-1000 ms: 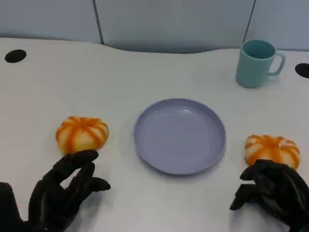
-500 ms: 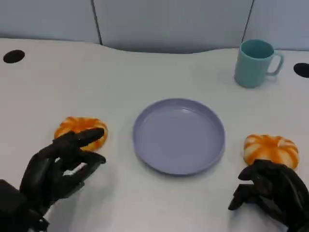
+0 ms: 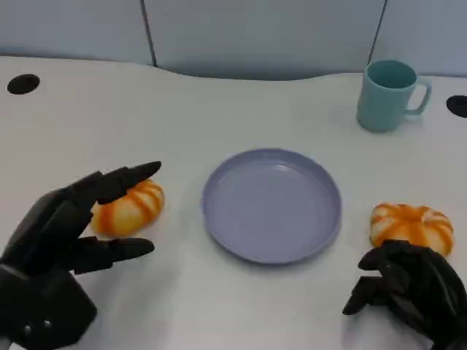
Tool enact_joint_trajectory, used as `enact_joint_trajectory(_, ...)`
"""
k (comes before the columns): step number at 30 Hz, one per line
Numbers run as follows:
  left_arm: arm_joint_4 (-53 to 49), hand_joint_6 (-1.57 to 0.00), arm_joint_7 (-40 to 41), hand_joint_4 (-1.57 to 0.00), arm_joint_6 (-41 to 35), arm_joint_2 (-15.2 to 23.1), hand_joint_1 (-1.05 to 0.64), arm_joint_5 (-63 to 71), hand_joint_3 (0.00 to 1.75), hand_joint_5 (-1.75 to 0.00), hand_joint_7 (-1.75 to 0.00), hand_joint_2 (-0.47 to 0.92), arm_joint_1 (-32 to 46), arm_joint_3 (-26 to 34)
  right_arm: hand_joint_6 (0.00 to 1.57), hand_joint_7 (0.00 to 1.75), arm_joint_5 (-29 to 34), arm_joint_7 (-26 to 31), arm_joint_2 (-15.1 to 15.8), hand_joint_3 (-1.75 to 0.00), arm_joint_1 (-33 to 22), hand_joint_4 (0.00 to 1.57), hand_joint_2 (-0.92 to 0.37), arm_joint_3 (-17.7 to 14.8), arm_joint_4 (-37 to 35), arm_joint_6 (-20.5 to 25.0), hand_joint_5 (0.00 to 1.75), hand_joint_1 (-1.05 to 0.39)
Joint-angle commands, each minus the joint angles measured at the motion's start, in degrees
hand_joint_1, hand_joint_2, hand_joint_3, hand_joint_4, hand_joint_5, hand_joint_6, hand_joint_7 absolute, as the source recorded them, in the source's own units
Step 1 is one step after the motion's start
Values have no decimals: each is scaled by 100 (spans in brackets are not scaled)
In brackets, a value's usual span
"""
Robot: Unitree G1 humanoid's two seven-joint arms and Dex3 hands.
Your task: Grasp the bread from the table and place it into the plate.
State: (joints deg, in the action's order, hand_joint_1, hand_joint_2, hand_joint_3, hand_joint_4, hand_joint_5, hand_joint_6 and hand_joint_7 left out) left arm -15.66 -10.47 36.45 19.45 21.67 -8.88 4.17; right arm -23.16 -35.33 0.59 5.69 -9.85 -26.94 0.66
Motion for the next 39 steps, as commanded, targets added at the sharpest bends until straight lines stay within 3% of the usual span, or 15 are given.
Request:
enact_joint_trajectory(1,403,-26,306,-8,-315,439,-70,719,0,-38,0,90,-108,-140,143,44,13,30,39,0,-7,145,-69,0,65,-62,63,-97)
enact_joint_trajectory(8,894,-16,-6,0,-1582,854,-74,1684,0,-13,-1,88,-456,-599,143,44,22,65,32,0,-47,144,-70,38,151,-35,63,-97)
enact_joint_trajectory(13,691,-15,-281,-2,-2212,1035,-73,2057,0,-10,-1,86,-944,-1051,143,45,3,120,15,0,-59,144,-69,57,226,38,65,-97)
enact_joint_trajectory(18,-129,-16,-415,-6,-2354,1138,-73,2189,0,-10,0,86,-1615,-1536,144,45,-14,140,20,0,-42,144,-69,58,207,60,65,-99)
enact_joint_trajectory(24,-1110,-17,-276,-11,-2493,997,-73,2300,0,-11,-1,83,-2267,-2053,142,45,-24,130,25,-1,-115,142,-70,67,289,50,66,-95)
enact_joint_trajectory(39,-3826,-19,72,-12,-3019,51,-65,2500,0,-8,-1,83,-3859,-3173,139,49,-113,-11,63,0,-192,142,-70,14,334,125,66,-95)
